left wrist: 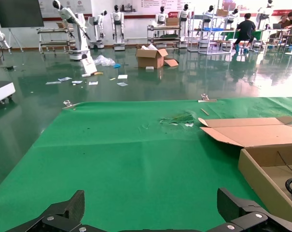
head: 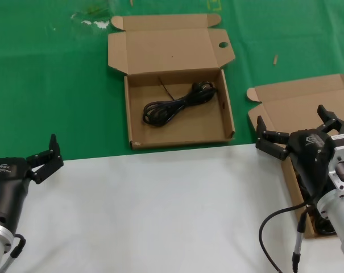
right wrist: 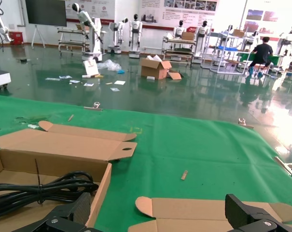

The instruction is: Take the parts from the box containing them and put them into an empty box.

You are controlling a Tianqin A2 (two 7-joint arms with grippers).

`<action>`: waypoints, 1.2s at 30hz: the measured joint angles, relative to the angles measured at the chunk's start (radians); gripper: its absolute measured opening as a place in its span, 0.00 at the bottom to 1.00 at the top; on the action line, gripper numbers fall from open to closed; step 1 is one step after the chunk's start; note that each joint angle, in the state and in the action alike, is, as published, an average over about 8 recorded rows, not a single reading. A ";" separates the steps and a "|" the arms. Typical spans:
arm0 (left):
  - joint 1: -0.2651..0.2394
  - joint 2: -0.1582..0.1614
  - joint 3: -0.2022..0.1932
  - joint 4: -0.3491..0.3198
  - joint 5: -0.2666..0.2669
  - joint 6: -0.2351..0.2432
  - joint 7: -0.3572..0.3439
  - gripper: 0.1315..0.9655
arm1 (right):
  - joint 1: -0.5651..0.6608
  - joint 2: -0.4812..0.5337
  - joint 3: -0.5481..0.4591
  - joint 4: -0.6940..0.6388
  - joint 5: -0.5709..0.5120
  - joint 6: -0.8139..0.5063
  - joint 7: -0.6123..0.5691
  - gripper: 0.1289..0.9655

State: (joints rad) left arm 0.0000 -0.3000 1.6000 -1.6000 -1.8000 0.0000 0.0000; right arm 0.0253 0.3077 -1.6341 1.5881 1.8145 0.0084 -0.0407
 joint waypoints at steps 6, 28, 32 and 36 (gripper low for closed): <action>0.000 0.000 0.000 0.000 0.000 0.000 0.000 1.00 | 0.000 0.000 0.000 0.000 0.000 0.000 0.000 1.00; 0.000 0.000 0.000 0.000 0.000 0.000 0.000 1.00 | 0.000 0.000 0.000 0.000 0.000 0.000 0.000 1.00; 0.000 0.000 0.000 0.000 0.000 0.000 0.000 1.00 | 0.000 0.000 0.000 0.000 0.000 0.000 0.000 1.00; 0.000 0.000 0.000 0.000 0.000 0.000 0.000 1.00 | 0.000 0.000 0.000 0.000 0.000 0.000 0.000 1.00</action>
State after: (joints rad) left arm 0.0000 -0.3000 1.6000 -1.6000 -1.8000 0.0000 0.0000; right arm 0.0253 0.3077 -1.6341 1.5881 1.8145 0.0084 -0.0407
